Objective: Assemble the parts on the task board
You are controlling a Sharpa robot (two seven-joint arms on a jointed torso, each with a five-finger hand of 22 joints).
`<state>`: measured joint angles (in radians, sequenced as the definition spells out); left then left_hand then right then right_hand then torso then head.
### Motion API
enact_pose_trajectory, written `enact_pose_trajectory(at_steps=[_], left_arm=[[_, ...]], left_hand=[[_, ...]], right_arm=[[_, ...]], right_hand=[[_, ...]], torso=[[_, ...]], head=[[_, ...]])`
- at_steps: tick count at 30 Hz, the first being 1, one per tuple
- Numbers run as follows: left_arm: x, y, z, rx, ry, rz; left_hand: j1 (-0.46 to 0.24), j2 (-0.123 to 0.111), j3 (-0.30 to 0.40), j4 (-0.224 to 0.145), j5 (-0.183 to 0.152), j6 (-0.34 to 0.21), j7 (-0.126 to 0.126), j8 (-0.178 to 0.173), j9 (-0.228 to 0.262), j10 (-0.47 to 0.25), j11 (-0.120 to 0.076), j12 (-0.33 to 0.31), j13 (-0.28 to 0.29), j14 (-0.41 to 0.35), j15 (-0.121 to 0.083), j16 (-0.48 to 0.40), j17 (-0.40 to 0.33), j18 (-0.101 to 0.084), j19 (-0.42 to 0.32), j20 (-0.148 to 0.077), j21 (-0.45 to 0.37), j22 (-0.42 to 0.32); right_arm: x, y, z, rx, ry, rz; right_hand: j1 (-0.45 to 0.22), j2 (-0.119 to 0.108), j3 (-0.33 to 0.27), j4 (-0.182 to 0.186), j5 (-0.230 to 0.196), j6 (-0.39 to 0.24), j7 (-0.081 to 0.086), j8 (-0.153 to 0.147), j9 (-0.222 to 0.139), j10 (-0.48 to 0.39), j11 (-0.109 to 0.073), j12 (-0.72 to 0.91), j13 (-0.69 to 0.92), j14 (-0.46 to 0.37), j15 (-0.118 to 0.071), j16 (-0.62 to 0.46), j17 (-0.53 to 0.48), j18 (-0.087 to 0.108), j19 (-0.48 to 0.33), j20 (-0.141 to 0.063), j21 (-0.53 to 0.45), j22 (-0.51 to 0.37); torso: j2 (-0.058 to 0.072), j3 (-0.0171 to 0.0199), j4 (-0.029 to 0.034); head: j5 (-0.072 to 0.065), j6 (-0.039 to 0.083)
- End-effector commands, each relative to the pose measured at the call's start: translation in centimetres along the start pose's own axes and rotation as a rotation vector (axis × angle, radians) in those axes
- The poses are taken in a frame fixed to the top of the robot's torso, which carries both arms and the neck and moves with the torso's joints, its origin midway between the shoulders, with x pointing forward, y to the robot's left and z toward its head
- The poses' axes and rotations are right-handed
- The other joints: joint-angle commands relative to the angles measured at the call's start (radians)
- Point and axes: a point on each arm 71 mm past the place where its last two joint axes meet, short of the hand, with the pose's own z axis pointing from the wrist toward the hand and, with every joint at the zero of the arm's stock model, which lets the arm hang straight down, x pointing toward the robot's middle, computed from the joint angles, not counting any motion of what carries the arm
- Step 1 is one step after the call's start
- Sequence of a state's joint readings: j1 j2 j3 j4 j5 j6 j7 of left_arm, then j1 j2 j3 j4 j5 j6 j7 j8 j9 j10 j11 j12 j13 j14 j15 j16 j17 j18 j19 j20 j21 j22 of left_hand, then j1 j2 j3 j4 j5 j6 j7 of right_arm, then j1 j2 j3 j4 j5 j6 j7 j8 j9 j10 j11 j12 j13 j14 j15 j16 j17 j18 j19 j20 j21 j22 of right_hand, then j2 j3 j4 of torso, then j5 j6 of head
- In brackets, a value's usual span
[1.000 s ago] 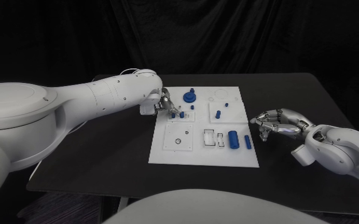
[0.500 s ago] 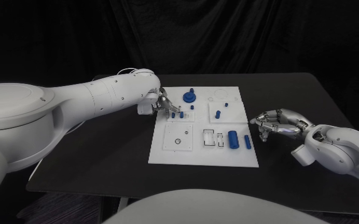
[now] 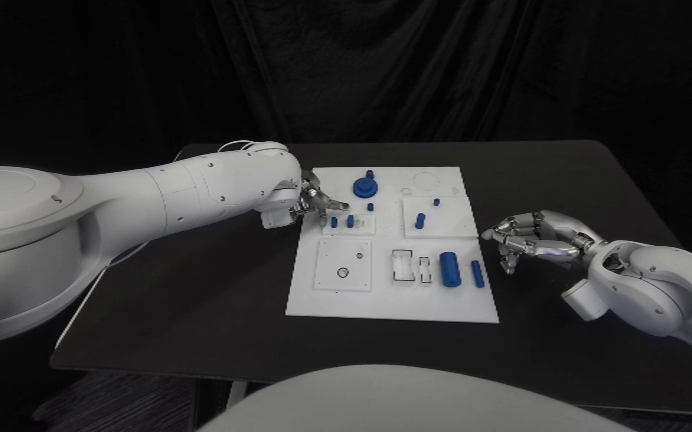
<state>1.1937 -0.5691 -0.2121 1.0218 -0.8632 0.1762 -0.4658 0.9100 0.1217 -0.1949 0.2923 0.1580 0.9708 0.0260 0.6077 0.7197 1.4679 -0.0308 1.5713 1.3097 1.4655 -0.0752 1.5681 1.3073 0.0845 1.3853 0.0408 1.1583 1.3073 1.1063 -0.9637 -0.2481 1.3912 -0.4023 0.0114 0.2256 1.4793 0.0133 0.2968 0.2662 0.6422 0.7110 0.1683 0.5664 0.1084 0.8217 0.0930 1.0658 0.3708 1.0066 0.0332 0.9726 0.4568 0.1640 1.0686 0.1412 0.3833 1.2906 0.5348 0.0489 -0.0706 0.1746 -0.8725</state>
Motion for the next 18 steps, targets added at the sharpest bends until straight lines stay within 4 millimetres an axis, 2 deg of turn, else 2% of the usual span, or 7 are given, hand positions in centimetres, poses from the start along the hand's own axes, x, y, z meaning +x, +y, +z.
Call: enact_pose_trajectory(at_steps=[1,6,7,10,14,15,18], left_arm=[[-1.2,-0.4,-0.6,0.149,-0.192,-0.085],[-2.3,0.0,-1.7,0.261,-0.375,-0.13],[-2.6,0.0,-2.0,0.289,-0.418,-0.133],[-3.4,0.0,-3.0,0.392,-0.565,-0.133],[-4.1,-0.5,-4.3,0.545,-0.72,-0.081],[-4.2,-0.7,-4.6,0.586,-0.752,-0.056],[-4.3,-1.4,-5.1,0.676,-0.8,0.009]], left_hand=[[0.026,-0.008,-0.029,-0.001,0.048,-0.011,-0.006,0.055,0.039,0.103,-0.012,-0.001,0.261,0.105,-0.009,0.003,0.263,0.006,-0.001,-0.011,0.004,0.145],[0.13,-0.027,-0.047,-0.001,0.218,-0.053,-0.02,0.136,0.097,0.098,-0.024,-0.007,0.255,0.105,-0.02,0.003,0.263,0.007,-0.003,-0.021,0.002,0.144],[0.224,-0.046,-0.023,-0.021,0.312,-0.09,-0.024,0.139,0.103,0.06,-0.025,-0.058,0.21,0.08,-0.025,-0.027,0.221,0.006,-0.005,-0.024,0.002,0.144],[0.333,-0.079,0.011,0.001,0.369,-0.116,-0.021,0.136,0.095,-0.014,-0.026,-0.165,0.121,0.042,-0.025,-0.083,0.148,0.006,-0.011,-0.026,-0.003,0.144],[0.463,-0.121,0.082,-0.004,0.386,-0.108,0.009,0.04,-0.009,-0.221,0.004,-0.56,-0.199,-0.061,-0.003,-0.252,-0.05,0.013,-0.047,-0.01,-0.046,0.133],[0.494,-0.132,0.105,-0.001,0.385,-0.111,0.013,0.007,-0.041,-0.343,0.006,-0.803,-0.395,-0.108,0.002,-0.334,-0.148,0.014,-0.053,-0.005,-0.054,0.132],[0.549,-0.163,0.196,0.0,0.314,-0.078,0.034,-0.077,-0.134,-0.428,0.037,-1.004,-0.567,-0.218,0.028,-0.547,-0.384,0.022,-0.095,0.018,-0.114,0.117]], right_arm=[[0.0,-0.2,-0.1,0.01,0.009,0.002],[-0.1,-0.2,-0.2,0.004,0.0,0.001],[-0.1,-0.2,-0.2,0.002,-0.002,0.001],[-0.2,-0.1,-0.2,-0.006,-0.008,-0.001],[-0.2,0.0,-0.3,-0.017,-0.015,-0.002],[-0.2,0.0,-0.3,-0.022,-0.02,-0.003],[-0.2,0.2,-0.5,-0.038,-0.039,-0.007]], right_hand=[[0.001,0.002,0.006,-0.001,-0.004,-0.005,0.001,0.005,-0.001,-0.008,0.002,0.002,-0.001,-0.006,0.001,0.006,-0.001,0.017,-0.008,-0.002,0.006,0.001],[0.002,0.002,0.006,-0.002,-0.003,-0.005,0.001,0.006,-0.001,-0.008,0.002,0.002,-0.001,-0.006,0.001,0.006,-0.002,0.017,-0.009,-0.002,0.006,0.001],[0.001,0.002,0.006,-0.002,-0.003,-0.005,0.002,0.006,-0.001,-0.008,0.002,0.002,-0.001,-0.006,0.001,0.006,-0.002,0.017,-0.009,-0.002,0.006,0.001],[0.001,0.002,0.006,-0.002,-0.003,-0.005,0.002,0.006,-0.001,-0.008,0.002,0.002,-0.001,-0.006,0.001,0.006,-0.002,0.017,-0.009,-0.002,0.006,0.001],[0.001,0.002,0.006,-0.002,-0.004,-0.005,0.002,0.006,-0.001,-0.008,0.002,0.002,-0.001,-0.006,0.001,0.006,-0.002,0.017,-0.009,-0.002,0.006,0.001],[0.0,0.0,0.004,-0.002,-0.004,-0.004,0.002,0.007,-0.001,-0.008,0.002,0.002,-0.001,-0.006,0.001,0.007,-0.002,0.017,-0.009,-0.001,0.006,0.002],[-0.001,-0.002,0.003,-0.002,-0.004,-0.003,0.002,0.008,0.0,-0.008,0.002,0.002,-0.001,-0.006,0.001,0.007,-0.002,0.017,-0.009,-0.001,0.006,0.002]], torso=[[0.0,0.0,0.0],[-0.001,-0.0002,-0.0002],[-0.001,-0.0003,-0.0001],[-0.001,0.0,0.0001],[-0.001,0.0,-0.0002],[-0.001,-0.0001,-0.0001],[-0.001,-0.0004,0.0001]], head=[[0.002,0.0],[-0.001,0.0],[-0.002,0.0],[-0.003,0.0],[-0.002,0.0],[-0.002,0.0],[-0.004,0.0]])
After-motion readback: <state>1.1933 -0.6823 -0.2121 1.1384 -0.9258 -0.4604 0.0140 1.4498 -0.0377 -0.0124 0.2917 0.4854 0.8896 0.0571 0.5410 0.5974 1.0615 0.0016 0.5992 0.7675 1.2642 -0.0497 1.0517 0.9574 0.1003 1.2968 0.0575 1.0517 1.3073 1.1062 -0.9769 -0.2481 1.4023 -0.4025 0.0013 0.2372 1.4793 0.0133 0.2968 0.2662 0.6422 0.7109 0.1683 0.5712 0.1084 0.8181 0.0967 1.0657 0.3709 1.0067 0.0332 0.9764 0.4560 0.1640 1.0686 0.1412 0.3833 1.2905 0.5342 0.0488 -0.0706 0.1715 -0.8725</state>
